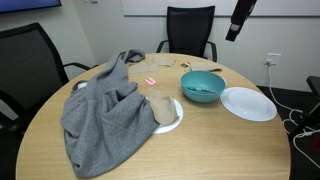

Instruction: Put the marker in the bowl on the table

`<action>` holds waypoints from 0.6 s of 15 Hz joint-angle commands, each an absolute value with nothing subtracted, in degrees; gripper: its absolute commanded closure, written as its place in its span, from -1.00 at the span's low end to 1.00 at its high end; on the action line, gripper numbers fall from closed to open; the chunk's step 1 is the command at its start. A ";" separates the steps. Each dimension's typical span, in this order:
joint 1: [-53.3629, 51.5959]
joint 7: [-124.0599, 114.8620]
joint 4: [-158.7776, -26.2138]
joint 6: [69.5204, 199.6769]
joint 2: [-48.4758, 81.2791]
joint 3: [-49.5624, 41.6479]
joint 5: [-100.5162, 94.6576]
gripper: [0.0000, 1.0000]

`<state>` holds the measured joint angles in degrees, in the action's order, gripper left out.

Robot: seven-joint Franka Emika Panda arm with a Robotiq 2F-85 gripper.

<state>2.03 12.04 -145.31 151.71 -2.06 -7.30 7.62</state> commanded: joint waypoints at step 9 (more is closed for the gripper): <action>6.35 18.89 -135.24 155.58 15.32 -4.47 6.79 -1.00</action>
<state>4.03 16.80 -138.98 156.10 11.19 -6.02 8.00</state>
